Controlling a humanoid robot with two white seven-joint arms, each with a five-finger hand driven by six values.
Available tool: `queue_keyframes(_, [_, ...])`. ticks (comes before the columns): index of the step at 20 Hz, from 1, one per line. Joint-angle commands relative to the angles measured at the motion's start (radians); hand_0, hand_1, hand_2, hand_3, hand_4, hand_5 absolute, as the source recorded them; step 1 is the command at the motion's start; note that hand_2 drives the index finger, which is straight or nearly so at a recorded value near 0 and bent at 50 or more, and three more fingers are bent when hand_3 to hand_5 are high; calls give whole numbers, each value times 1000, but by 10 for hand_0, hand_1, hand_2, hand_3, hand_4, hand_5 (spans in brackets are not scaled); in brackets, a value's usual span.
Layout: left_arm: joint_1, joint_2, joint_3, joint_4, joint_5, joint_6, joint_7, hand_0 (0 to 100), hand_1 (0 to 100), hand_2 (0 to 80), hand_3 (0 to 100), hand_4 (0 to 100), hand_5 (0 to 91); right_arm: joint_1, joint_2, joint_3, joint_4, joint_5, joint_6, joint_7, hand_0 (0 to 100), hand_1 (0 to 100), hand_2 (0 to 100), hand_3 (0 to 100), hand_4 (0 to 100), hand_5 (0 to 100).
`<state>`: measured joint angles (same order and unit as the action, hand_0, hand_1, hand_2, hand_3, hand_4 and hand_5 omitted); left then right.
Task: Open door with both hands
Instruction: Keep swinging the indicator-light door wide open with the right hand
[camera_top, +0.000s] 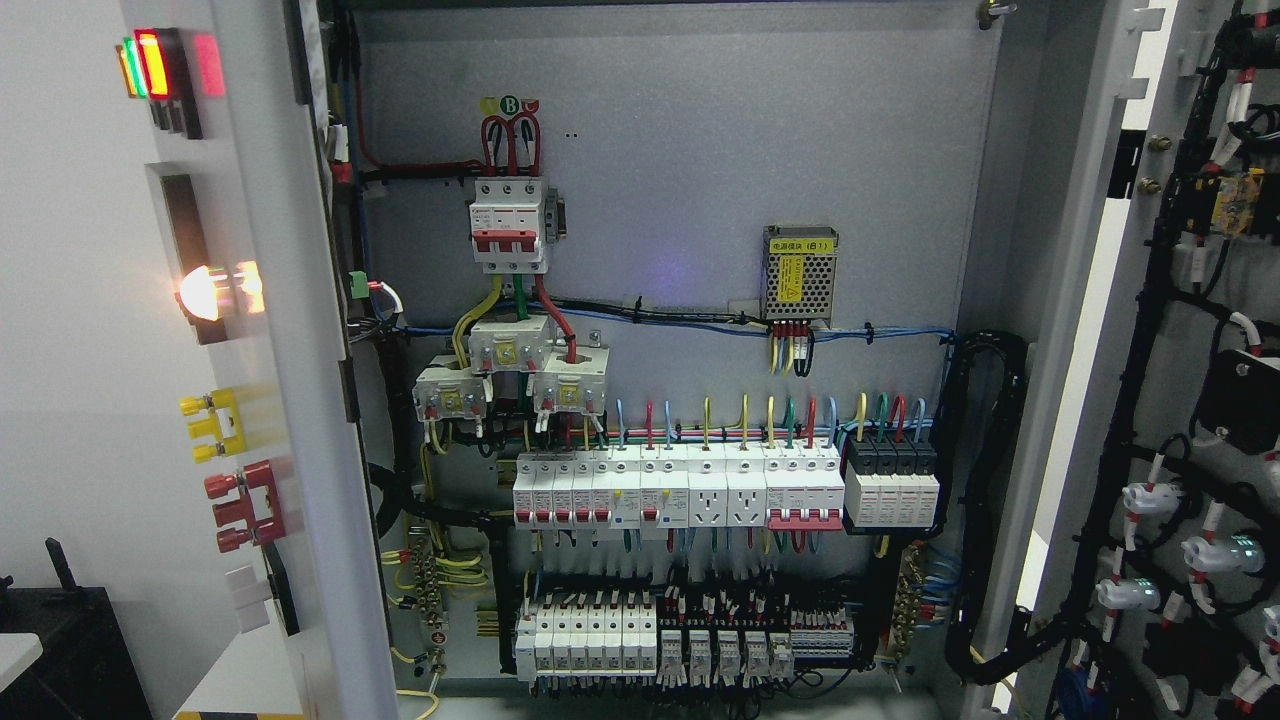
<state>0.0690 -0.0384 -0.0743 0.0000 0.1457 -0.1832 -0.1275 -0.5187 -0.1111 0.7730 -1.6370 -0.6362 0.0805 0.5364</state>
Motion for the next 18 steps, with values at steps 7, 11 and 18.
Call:
queue_keyframes(7, [0, 0, 1, -11, 0, 1, 0, 0, 0, 0, 0, 33, 0, -34, 27, 49, -9, 1, 1, 1, 0, 0, 0, 0, 0, 0])
queue_keyframes(11, [0, 0, 1, -11, 0, 1, 0, 0, 0, 0, 0, 34, 0, -44, 31, 71, -7, 4, 8, -1, 0, 0, 0, 0, 0, 0])
queue_keyframes(18, [0, 0, -1, -11, 0, 1, 0, 0, 0, 0, 0, 33, 0, -60, 39, 75, -6, 7, 38, -1, 0, 0, 0, 0, 0, 0])
